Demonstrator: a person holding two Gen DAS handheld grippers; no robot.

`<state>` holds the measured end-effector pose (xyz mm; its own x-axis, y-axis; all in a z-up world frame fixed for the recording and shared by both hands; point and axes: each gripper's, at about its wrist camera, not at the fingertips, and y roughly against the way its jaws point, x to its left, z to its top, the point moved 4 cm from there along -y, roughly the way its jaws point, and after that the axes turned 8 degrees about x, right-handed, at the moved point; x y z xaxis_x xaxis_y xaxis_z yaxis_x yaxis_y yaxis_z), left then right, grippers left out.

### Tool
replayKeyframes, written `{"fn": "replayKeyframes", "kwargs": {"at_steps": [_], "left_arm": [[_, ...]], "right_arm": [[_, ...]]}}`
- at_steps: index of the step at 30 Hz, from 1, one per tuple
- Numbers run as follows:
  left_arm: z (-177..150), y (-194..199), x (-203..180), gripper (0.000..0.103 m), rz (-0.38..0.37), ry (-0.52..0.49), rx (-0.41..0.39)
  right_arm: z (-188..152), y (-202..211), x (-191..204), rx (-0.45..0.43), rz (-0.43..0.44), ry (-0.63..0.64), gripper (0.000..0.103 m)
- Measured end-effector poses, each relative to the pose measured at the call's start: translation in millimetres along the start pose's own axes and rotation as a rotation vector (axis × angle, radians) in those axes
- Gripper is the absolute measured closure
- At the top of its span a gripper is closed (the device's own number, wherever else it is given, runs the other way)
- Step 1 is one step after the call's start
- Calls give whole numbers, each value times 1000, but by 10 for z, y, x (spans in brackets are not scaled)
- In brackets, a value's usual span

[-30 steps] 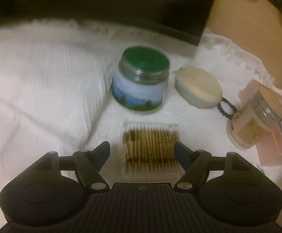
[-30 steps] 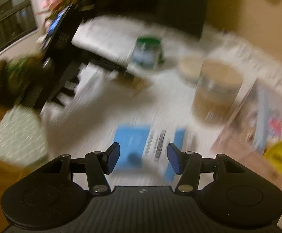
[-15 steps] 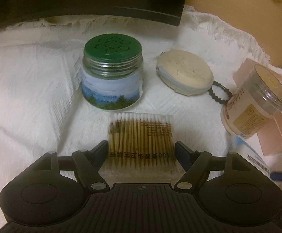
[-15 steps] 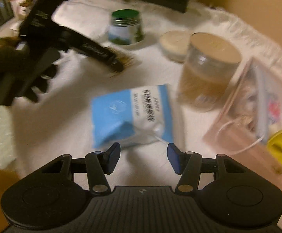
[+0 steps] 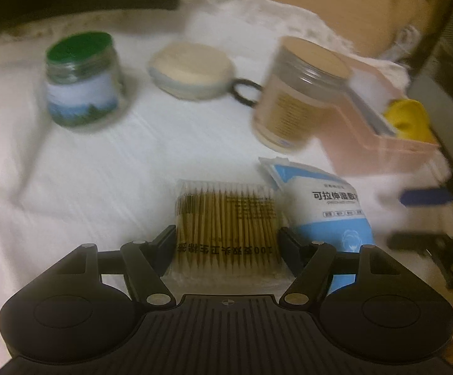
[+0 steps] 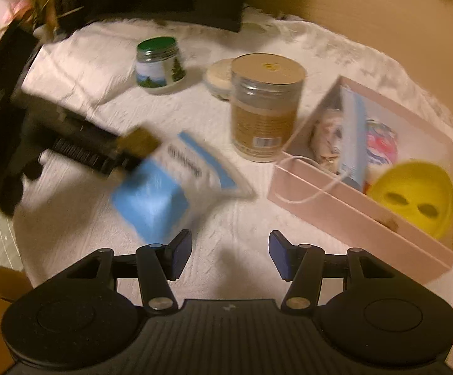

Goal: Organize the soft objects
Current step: 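Grasp the blue wet-cotton pack with the right tool while the left lifts the swabs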

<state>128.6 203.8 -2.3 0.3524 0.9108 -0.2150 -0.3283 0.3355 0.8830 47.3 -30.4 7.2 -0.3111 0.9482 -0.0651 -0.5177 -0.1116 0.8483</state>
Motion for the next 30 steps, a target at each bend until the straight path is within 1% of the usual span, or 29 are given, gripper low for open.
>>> {"fn": "replayKeyframes", "kwargs": {"at_steps": [2, 4, 8, 10, 11, 13, 15, 17, 18, 19, 21, 23, 26, 27, 30], "left_arm": [[-54, 34, -30, 29, -26, 7, 7], [-96, 100, -6, 29, -27, 30, 1], [-176, 272, 179, 29, 53, 90, -39], [-222, 347, 302, 29, 86, 129, -57], [-246, 370, 354, 29, 99, 151, -62], [-271, 405, 453, 29, 128, 190, -64], [-295, 427, 495, 29, 157, 205, -66], [-313, 449, 490, 29, 172, 206, -69], [-327, 451, 474, 29, 178, 203, -70], [-334, 458, 458, 29, 179, 198, -70], [-354, 456, 434, 29, 175, 195, -67], [-370, 450, 409, 28, 171, 193, -62], [-375, 426, 343, 29, 158, 179, -52], [-358, 405, 310, 29, 152, 171, -47], [-321, 357, 163, 29, 126, 131, -31]], "right_arm": [[11, 38, -7, -14, 5, -13, 48], [51, 73, 23, -26, 19, -20, 48], [148, 120, 190, -41, 49, -41, 48], [204, 105, 264, -41, 77, -76, 46], [230, 68, 296, -30, 82, -101, 41], [283, -84, 345, 34, 57, -150, 41], [324, -246, 340, 75, 34, -218, 39], [356, -364, 311, 89, 54, -306, 35], [377, -419, 311, 99, 63, -335, 35], [384, -462, 330, 108, 55, -332, 35], [379, -546, 373, 131, 28, -286, 35], [349, -588, 379, 136, 25, -256, 36], [298, -545, 361, 128, 48, -193, 48], [280, -503, 357, 130, 62, -162, 51], [204, -296, 280, 114, 104, -119, 51]]}}
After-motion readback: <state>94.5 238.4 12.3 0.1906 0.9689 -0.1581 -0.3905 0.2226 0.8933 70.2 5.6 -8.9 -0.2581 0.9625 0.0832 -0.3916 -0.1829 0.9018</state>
